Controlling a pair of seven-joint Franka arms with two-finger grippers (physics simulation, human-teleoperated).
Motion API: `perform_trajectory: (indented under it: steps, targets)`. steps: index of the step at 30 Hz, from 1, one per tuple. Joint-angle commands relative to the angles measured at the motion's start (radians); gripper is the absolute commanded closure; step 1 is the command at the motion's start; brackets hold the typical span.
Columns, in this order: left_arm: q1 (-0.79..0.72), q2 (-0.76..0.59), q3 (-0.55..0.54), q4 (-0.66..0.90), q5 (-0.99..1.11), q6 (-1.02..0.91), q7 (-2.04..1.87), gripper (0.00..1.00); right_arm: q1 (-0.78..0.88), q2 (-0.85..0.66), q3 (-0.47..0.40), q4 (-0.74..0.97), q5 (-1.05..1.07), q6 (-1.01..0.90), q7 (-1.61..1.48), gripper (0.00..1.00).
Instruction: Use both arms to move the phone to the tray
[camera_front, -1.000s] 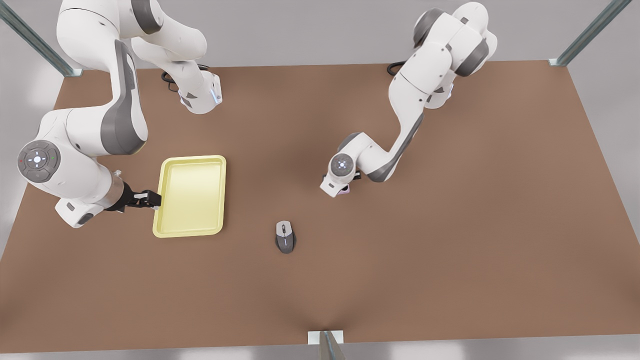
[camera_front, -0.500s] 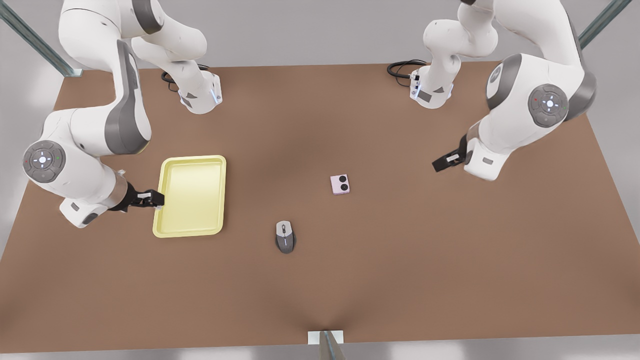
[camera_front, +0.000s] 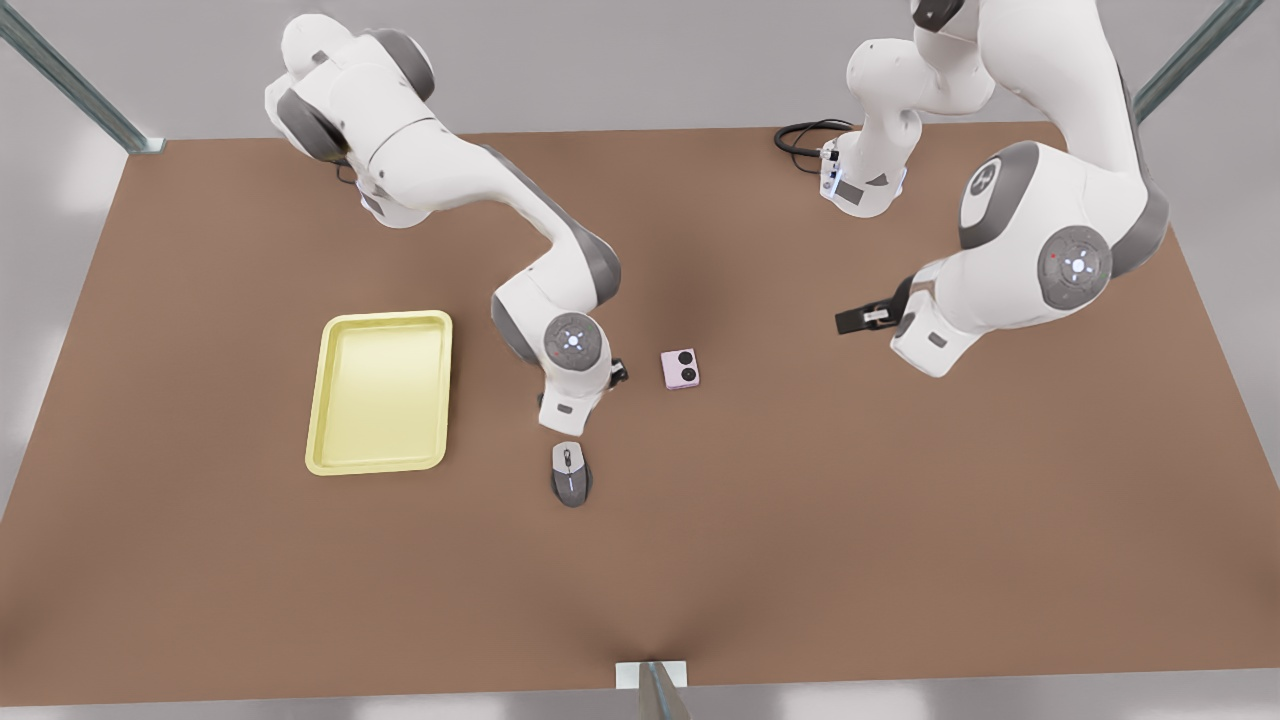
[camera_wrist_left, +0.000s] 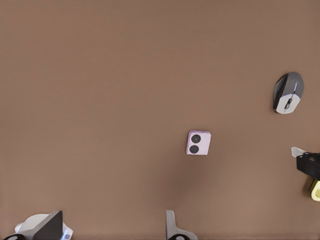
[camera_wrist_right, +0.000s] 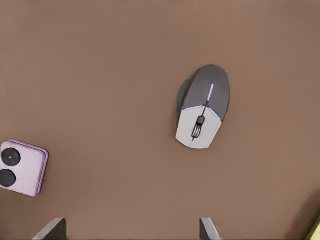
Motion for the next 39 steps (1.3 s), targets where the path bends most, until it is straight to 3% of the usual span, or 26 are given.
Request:
perform_trajectory:
  steps: [1,3,5,16,17,29,34,39]
  targets:
    - [0.0,0.0,0.0,0.002,-0.002,-0.001,0.117,0.0,0.061,0.084,-0.001,0.105,-0.001,0.117,0.731,0.0]
    - [0.0,0.0,0.0,0.002,-0.002,0.005,0.117,0.0,0.145,0.247,-0.005,0.34,0.001,0.117,0.866,0.0]
    - [0.0,0.002,0.0,0.002,-0.002,0.007,0.117,0.0,0.183,0.259,0.001,0.366,0.002,0.117,0.964,0.0]
    - [0.012,-0.001,0.006,0.013,0.003,0.019,0.117,0.0,0.248,0.399,-0.001,0.354,0.009,0.129,0.949,0.0]
    - [0.017,-0.003,0.043,0.026,0.021,0.03,0.122,0.0,0.248,0.413,-0.001,0.354,0.009,0.127,0.903,0.0]
    - [0.029,-0.006,0.078,0.014,0.076,0.051,0.107,0.0,0.246,0.347,0.027,0.239,0.007,0.012,0.501,0.0]
    - [0.029,-0.004,0.08,0.013,0.076,0.047,0.107,0.0,0.237,0.345,0.019,0.219,-0.004,0.025,0.232,0.0]
    - [0.029,-0.009,0.08,0.014,0.077,0.051,0.108,0.0,0.24,0.353,0.022,0.217,-0.013,0.088,0.199,0.0]
